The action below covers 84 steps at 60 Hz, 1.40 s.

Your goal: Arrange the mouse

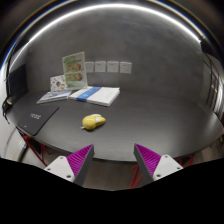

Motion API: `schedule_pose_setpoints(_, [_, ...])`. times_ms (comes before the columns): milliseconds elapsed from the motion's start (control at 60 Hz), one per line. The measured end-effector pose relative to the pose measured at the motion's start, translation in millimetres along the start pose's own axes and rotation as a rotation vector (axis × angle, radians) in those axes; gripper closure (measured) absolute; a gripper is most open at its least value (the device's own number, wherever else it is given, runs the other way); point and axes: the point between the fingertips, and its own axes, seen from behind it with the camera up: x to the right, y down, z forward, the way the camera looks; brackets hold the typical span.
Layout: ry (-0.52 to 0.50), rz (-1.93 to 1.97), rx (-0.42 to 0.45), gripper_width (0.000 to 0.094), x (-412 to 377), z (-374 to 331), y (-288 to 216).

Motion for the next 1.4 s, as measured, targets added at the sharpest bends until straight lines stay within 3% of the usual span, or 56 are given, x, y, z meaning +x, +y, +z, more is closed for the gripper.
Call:
schedule_pose_setpoints(450, [-0.258, -0.087, -0.01, 0.0102, -100.3, 111.4, -6.9])
schedule_pose_setpoints(700, [-0.275, -0.072, -0.004, 0.0105, -111.1, 163.0, -38.7])
schedule_pose_setpoints(867, [-0.191, -0.033, -0.028, 0.012, -114.9, 190.4, -57.0])
schedule_pose_setpoints(917, [-0.138, -0.026, -0.032, 0.026, -108.9, 194.5, -58.0])
schedule_pose_setpoints(1017, [-0.085, 0.013, -0.033, 0.0356, -110.7, 196.1, -56.0])
schedule_pose_setpoints(1033, [-0.082, 0.02, -0.034, 0.0322, -111.1, 196.1, -55.9])
schedule_pose_setpoints(1050, [-0.08, 0.03, -0.035, 0.0394, -112.4, 196.0, -56.0])
schedule_pose_setpoints(1067, [-0.079, 0.042, -0.036, 0.0372, -113.1, 196.0, -55.8])
schedule_pose_setpoints(1083, [-0.078, 0.054, -0.036, 0.0446, -113.8, 196.1, -56.0])
schedule_pose_setpoints(1117, [-0.073, 0.066, -0.036, 0.0481, -115.5, 195.2, -56.4])
schedule_pose_setpoints(1133, [-0.07, 0.066, -0.037, 0.0435, -115.2, 194.8, -56.1])
schedule_pose_setpoints(1150, [-0.069, 0.067, -0.034, 0.0501, -115.3, 195.0, -56.8])
schedule_pose_setpoints(1300, [0.009, 0.133, -0.017, 0.0528, -105.2, 189.0, -59.2])
schedule_pose_setpoints(1400, [0.106, 0.169, 0.06, 0.0528, -104.4, 156.3, -88.0])
